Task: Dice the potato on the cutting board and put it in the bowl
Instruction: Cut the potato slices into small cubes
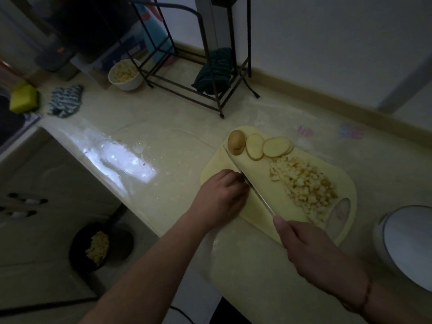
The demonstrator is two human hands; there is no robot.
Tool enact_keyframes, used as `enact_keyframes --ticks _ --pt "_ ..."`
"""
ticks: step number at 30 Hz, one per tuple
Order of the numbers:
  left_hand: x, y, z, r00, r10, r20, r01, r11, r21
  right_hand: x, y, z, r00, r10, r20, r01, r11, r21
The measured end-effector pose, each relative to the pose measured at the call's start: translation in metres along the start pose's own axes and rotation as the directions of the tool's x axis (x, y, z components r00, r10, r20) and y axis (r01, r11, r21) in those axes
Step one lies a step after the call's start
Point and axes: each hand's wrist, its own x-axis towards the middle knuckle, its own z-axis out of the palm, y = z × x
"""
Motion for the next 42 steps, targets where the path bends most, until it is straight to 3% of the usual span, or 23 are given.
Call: enact_keyframes --ticks 10,18,28,42 --pt "-0.001 -0.001 0.004 0.998 -0.056 -0.017 0.055 0.997 -0.048 -0.015 0.015 -0.001 0.999 -0.020 -0.027 0.018 0.999 -0.039" --pt "0.000 -0.009 0.004 1.000 -0.014 -0.015 0.012 0.991 -0.133 -0.014 0.014 0.002 1.000 -0.007 0.008 0.007 1.000 -0.008" --pt "0.004 -0.011 0.002 0.999 0.033 -0.032 -0.038 0.987 -0.158 0.002 0.028 -0.004 0.998 0.011 -0.062 -0.006 0.997 0.073" --pt "-0.012 0.006 0.007 0.992 -0.066 -0.107 0.060 0.997 -0.057 -0.013 0.013 0.003 0.994 -0.098 -0.049 0.095 0.994 -0.063"
